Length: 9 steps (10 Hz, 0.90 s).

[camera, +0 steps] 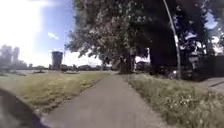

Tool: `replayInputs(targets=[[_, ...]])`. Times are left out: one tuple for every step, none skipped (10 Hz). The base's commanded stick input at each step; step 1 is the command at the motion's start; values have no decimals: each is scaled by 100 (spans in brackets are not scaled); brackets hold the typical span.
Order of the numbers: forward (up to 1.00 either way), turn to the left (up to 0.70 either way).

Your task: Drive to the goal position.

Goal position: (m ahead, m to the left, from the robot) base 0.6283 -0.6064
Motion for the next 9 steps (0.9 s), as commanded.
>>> replayInputs(targets=[[100,0],[100,0],[100,0],[100,0],[100,2],[100,3],[100,1],[100,0],[100,0]])
